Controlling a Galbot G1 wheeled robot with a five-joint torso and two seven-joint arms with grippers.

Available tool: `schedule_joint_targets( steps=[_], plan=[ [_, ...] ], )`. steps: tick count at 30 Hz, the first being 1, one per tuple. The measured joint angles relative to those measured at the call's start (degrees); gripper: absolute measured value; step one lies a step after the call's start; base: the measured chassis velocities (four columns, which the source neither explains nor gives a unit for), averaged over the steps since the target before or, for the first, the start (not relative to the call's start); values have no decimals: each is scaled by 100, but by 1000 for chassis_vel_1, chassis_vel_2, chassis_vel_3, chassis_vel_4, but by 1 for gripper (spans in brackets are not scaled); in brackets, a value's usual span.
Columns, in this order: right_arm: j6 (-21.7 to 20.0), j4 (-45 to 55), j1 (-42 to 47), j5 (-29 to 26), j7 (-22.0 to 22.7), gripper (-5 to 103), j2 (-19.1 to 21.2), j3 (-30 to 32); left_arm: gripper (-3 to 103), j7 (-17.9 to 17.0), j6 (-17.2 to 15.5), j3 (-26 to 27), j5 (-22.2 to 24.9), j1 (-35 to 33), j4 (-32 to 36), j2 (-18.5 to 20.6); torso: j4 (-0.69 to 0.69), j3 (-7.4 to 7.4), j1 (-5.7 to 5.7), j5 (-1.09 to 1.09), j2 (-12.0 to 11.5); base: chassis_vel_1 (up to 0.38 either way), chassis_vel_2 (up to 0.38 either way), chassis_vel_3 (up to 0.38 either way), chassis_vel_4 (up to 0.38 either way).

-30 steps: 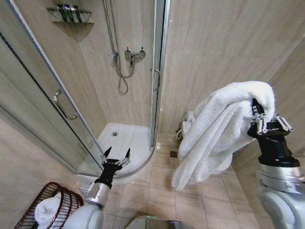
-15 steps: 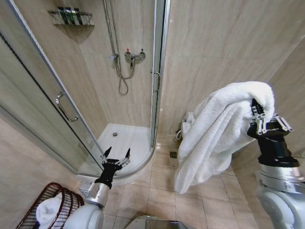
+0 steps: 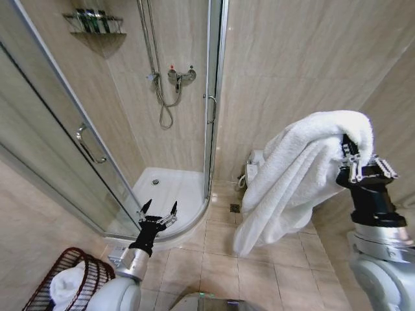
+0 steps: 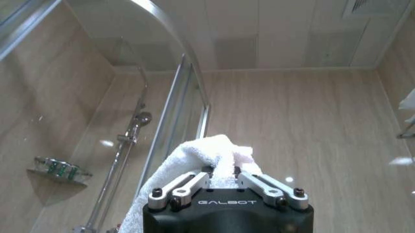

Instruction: Discard the used towel into the hamper.

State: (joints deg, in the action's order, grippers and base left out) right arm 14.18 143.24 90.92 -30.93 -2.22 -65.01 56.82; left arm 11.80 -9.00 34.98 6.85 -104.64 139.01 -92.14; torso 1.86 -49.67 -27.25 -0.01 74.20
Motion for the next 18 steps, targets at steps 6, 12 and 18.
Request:
schedule_joint_targets(
  steps=[6,12,18],
  plan=[
    [11,0,7,1,-2,7,-3,0,100,0,0,0,0,0,0,0,0,5,5,1,-11,62,-74,-57,65],
    [25,0,10,1,-8,7,-4,1,100,0,0,0,0,0,0,0,0,8,5,1,-19,23,-53,-25,56],
    [29,0,12,1,-12,7,-5,3,100,0,0,0,0,0,0,0,0,11,8,1,-24,57,-56,-48,64]
  ],
)
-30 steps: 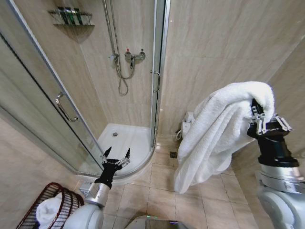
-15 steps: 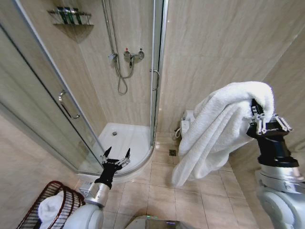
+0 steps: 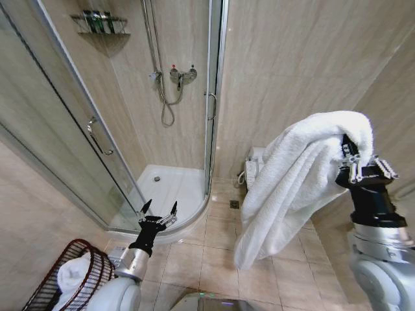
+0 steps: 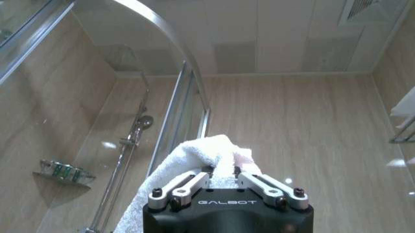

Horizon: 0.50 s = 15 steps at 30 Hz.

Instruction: Discard the used towel into the hamper.

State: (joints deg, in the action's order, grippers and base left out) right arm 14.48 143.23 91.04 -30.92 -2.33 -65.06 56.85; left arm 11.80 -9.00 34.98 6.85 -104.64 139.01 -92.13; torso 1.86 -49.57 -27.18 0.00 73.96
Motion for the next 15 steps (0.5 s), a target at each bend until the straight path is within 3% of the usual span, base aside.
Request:
schedule_joint_targets(
  steps=[15],
  plan=[
    [3,0,8,14,-6,7,-13,-7,100,0,0,1,0,0,0,0,0,6,8,1,-7,130,-125,-140,129]
  ],
)
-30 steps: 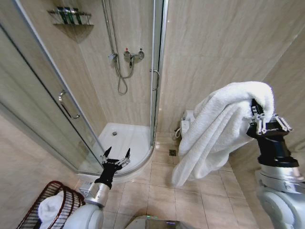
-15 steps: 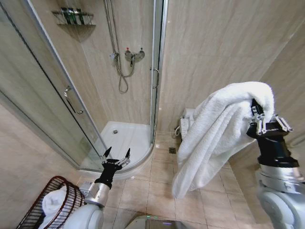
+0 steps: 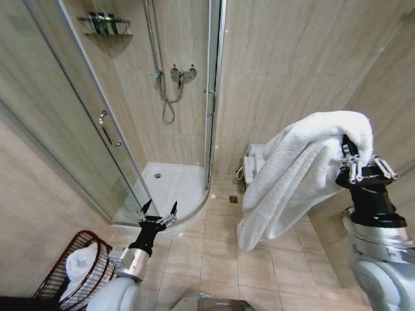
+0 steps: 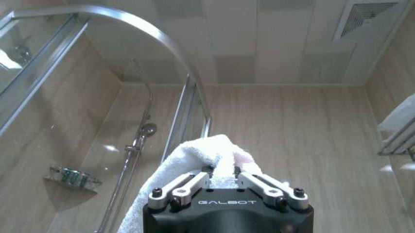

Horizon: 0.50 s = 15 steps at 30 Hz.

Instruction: Discard the used towel into the hamper.

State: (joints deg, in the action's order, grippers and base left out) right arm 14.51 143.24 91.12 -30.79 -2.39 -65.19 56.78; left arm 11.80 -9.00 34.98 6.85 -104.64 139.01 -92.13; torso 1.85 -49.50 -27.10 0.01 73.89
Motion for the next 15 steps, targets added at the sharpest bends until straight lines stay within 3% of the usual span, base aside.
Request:
schedule_joint_targets(
  steps=[15],
  plan=[
    [21,1,-1,8,3,7,0,-16,100,0,0,0,0,0,0,0,0,3,3,-2,-3,104,-105,-98,94]
  ],
)
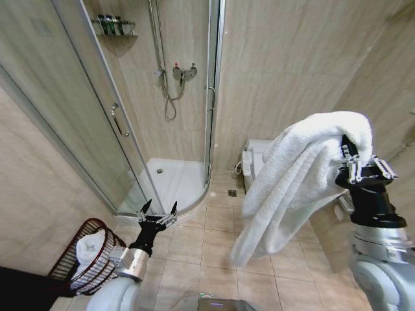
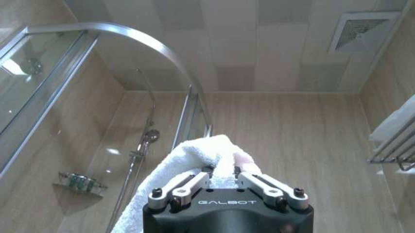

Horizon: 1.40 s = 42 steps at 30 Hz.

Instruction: Discard the used towel into the hamper.

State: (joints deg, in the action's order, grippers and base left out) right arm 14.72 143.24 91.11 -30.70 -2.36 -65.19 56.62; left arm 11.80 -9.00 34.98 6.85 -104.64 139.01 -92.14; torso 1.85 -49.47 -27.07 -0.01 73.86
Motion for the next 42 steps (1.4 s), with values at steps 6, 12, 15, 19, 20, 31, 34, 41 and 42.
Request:
schedule_joint_targets(
  steps=[6,12,15,19,20,31,34,41,42],
  plan=[
    [0,-1,-7,5,6,7,0,-4,100,0,0,0,0,1,0,0,1,-2,-7,1,-4,0,0,0,0],
    [30,0,-10,5,1,7,-8,-7,100,0,0,0,0,1,0,0,1,-2,-5,0,-4,0,0,0,0],
    [56,0,-14,4,-11,7,-24,-13,100,0,0,0,0,1,0,0,0,-1,-2,0,-4,0,0,0,0],
    [58,0,-18,3,-17,7,-31,-20,100,0,0,0,0,1,0,0,0,-1,-2,1,-4,0,0,0,0],
    [64,0,-27,-5,-30,7,-30,-23,100,0,0,0,0,1,0,0,0,-1,-2,0,-4,0,0,0,0],
    [105,0,-43,-119,-58,7,-23,-29,100,0,0,0,0,2,0,0,0,0,-2,1,-4,40,55,56,48],
    [105,0,-44,-120,-66,7,-20,-29,100,0,0,0,0,2,0,0,0,0,-2,1,-4,91,77,73,90],
    [105,0,-47,-150,-113,7,-15,-32,100,0,0,0,0,1,0,0,0,0,-2,1,-4,115,98,104,108],
    [105,0,-47,-150,-113,7,-15,-32,100,0,0,0,0,1,0,0,0,0,-2,1,-4,124,89,113,127]
  ],
)
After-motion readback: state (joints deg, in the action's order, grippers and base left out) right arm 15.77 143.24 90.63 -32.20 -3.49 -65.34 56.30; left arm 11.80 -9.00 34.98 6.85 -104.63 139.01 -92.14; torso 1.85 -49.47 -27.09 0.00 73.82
